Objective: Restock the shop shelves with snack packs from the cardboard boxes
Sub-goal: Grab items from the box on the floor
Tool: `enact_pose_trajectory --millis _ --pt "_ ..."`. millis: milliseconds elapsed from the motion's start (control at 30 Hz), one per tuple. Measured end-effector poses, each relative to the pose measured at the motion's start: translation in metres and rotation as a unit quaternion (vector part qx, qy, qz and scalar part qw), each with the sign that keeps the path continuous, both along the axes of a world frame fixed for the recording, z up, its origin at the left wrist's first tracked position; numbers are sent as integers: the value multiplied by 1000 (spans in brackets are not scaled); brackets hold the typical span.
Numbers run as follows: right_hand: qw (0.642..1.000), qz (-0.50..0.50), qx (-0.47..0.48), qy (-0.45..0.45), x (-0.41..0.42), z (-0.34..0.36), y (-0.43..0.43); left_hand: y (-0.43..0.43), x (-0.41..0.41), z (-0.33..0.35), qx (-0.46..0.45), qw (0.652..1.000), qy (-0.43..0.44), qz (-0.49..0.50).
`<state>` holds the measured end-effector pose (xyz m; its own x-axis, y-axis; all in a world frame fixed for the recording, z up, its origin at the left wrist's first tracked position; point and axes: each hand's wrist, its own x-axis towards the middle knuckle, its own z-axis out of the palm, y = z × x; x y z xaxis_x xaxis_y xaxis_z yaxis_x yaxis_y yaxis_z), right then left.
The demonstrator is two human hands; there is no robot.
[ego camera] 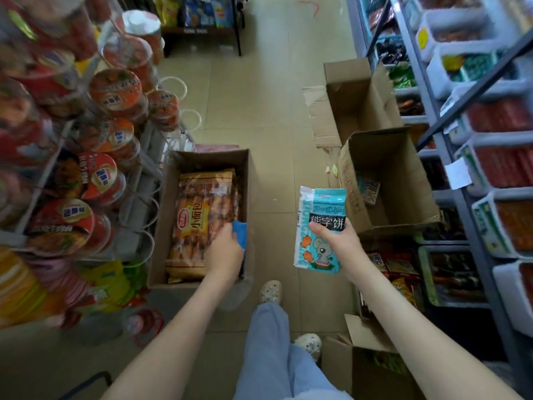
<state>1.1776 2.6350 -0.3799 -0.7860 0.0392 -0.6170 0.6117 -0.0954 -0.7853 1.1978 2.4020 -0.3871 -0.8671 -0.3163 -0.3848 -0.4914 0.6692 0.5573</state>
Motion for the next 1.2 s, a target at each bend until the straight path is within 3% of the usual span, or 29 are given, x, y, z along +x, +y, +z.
enact_pose_trajectory --millis 67,200,433,600,767,933,1067,1200 --pt "999 -14 -10 32 3 25 12 17 -8 41 91 993 73 -8" --pt "992 -70 -35 99 16 80 50 57 -36 111 114 979 150 -81" --pt "970 -137 -14 201 54 170 159 180 -89 188 240 936 156 -204" --pt "945 -214 79 235 82 210 242 293 -107 225 300 900 159 -273" --pt "860 -383 152 299 96 242 308 407 -129 261 305 867 192 -345" --pt "760 -464 269 367 81 295 368 501 -153 306 341 817 238 -398" --pt "706 -524 273 391 70 330 420 560 -183 336 433 782 217 -393" --pt "666 -576 286 379 57 351 464 616 -208 362 469 740 224 -427"
